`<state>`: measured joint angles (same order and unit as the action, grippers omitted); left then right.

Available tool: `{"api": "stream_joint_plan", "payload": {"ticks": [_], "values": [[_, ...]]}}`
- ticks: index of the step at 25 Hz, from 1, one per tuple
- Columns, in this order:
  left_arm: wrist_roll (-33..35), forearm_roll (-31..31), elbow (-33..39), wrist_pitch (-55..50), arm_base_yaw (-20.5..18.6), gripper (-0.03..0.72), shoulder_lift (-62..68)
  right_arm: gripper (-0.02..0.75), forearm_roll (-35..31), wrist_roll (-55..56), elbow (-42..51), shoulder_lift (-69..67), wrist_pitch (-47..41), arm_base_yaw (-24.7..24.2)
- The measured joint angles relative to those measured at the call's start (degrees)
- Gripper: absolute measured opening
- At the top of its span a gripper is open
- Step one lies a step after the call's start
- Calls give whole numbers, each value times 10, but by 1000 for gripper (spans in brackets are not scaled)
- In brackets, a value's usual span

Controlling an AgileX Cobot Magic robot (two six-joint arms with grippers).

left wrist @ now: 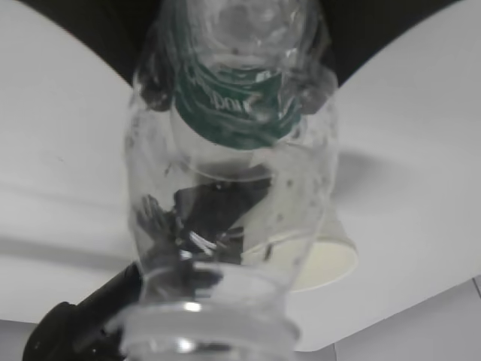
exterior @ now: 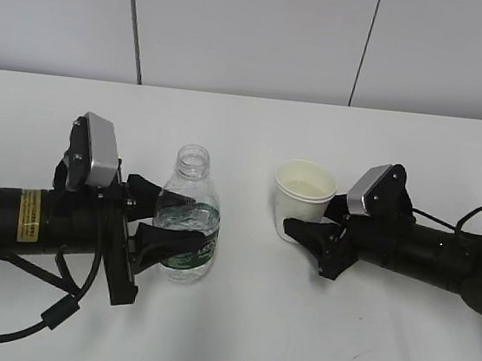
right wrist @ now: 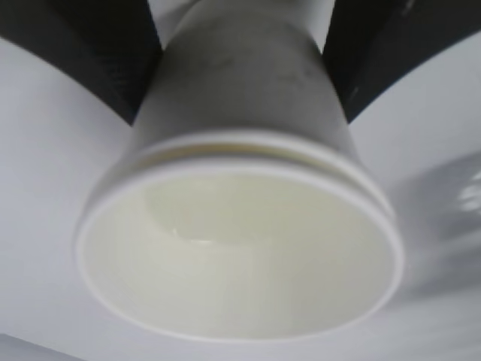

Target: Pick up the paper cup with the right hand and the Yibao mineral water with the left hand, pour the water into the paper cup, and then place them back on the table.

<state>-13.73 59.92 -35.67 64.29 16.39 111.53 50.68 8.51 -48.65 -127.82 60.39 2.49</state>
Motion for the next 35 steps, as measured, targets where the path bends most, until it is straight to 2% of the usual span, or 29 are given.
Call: {"api": "stream_joint_plan", "payload": {"ticks": [5, 14, 21, 25, 35], "values": [[3, -50, 0, 0, 0, 326, 21, 474, -12, -16, 26, 0, 19, -4], [54, -174, 0, 0, 0, 326, 25, 473, -10, -59, 93, 26, 37, -14], [56, -188, -45, 1, 28, 326, 45, 473, 10, -64, 95, 27, 37, -14], [56, -190, -69, 1, 30, 326, 69, 473, 7, -64, 95, 27, 37, -14], [56, -238, -74, -1, 62, 326, 83, 473, -4, -75, 95, 27, 38, -14]]}}
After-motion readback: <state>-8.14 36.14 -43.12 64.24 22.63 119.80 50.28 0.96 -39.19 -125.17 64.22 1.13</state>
